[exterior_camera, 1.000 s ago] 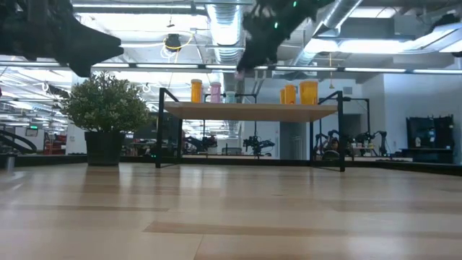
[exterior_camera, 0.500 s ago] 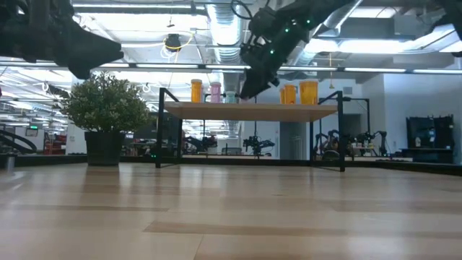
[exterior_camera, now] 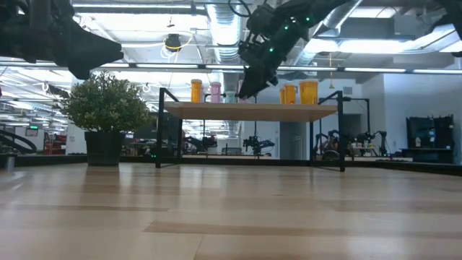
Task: Pick and place medicine bottles onto shelf by color
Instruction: Put the pink small pill bottle on the shelf
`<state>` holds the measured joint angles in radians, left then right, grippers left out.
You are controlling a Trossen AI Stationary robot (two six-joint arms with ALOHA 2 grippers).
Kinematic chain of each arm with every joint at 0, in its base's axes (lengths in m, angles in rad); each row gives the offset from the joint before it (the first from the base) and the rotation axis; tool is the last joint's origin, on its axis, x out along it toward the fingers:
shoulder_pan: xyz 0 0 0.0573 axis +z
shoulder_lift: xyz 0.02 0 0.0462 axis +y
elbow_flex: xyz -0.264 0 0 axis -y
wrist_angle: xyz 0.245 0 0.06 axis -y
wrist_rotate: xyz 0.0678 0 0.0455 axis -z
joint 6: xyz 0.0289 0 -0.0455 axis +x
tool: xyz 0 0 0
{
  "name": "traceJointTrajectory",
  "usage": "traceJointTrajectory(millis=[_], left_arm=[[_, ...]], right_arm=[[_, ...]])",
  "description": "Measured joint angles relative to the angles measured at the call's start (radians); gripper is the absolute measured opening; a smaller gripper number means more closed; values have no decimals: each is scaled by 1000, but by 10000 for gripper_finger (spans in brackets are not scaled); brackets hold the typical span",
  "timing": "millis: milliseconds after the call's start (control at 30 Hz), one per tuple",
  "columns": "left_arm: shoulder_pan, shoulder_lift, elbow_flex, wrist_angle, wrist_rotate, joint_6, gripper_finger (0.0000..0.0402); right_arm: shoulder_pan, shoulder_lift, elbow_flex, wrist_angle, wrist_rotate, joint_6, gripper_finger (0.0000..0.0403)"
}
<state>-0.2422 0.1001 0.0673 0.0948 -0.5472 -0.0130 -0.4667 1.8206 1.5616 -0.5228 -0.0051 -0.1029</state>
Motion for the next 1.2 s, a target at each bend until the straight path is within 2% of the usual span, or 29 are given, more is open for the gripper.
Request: traceJointTrajectory(millis=[733,1200], left_arm=[[0,0,0,1,0,-5,132],[0,0,0,1,0,-10,132]], right_arm=[[2,0,0,-73,0,-2,122],[2,0,0,-75,1,17,207]])
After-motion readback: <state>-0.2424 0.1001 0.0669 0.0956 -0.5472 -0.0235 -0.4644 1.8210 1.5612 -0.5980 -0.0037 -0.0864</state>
